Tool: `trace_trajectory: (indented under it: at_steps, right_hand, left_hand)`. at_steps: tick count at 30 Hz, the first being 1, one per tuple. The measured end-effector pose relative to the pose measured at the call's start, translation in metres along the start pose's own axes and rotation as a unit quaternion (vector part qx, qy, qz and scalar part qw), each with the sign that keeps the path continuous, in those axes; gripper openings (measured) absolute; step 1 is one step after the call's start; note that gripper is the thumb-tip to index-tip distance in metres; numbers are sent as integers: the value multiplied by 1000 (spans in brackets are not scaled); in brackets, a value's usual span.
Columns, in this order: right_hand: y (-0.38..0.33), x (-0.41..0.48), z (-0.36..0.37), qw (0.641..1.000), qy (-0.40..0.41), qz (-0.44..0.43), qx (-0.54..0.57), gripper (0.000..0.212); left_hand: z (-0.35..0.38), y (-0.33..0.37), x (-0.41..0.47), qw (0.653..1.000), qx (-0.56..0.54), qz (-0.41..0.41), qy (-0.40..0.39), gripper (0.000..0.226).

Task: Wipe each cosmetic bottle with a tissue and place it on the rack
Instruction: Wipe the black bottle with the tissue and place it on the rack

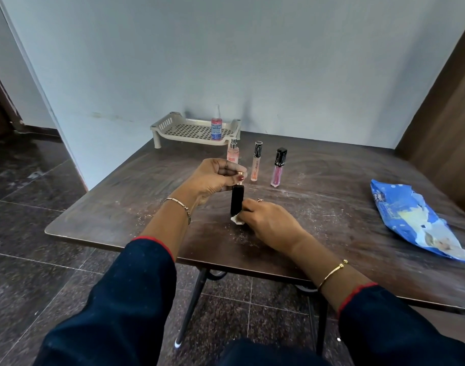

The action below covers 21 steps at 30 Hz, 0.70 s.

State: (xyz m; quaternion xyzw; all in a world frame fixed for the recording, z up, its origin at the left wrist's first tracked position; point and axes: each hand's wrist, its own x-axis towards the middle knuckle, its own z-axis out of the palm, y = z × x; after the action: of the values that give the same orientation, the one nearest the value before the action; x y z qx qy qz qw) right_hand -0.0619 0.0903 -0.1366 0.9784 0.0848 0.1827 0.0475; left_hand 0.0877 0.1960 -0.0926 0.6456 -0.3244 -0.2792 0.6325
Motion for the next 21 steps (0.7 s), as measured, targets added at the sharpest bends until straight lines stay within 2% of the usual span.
trace_trajectory:
  at_steps: [4, 7, 11, 13, 15, 18, 21]
  right_hand:
    - [4, -4, 1, 998, 36, 34, 37, 19]
    - [4, -4, -2, 998, 49, 26, 16, 19]
    - [-2, -1, -8, 998, 24, -13, -52, 24]
    - [-2, -1, -13, 997, 5, -28, -74, 17]
    - [0, -4, -15, 995, -10, -42, -87, 18]
    - [13, -10, -14, 998, 5, 2, -63, 19]
    - [28, -10, -18, 992, 81, 95, 7, 12]
  left_hand:
    - [-2, -3, 2, 1000, 7, 7, 0, 27]
    - [-3, -4, 3, 1000, 7, 12, 3, 27]
    - [1, -2, 1, 1000, 15, 14, -1, 25]
    - [1, -1, 1, 1000, 17, 17, -1, 25]
    - [-1, 0, 2, 1000, 12, 16, -2, 25]
    - [-2, -6, 2, 999, 44, -6, -16, 19]
    - [1, -26, -5, 996, 77, -31, -13, 12]
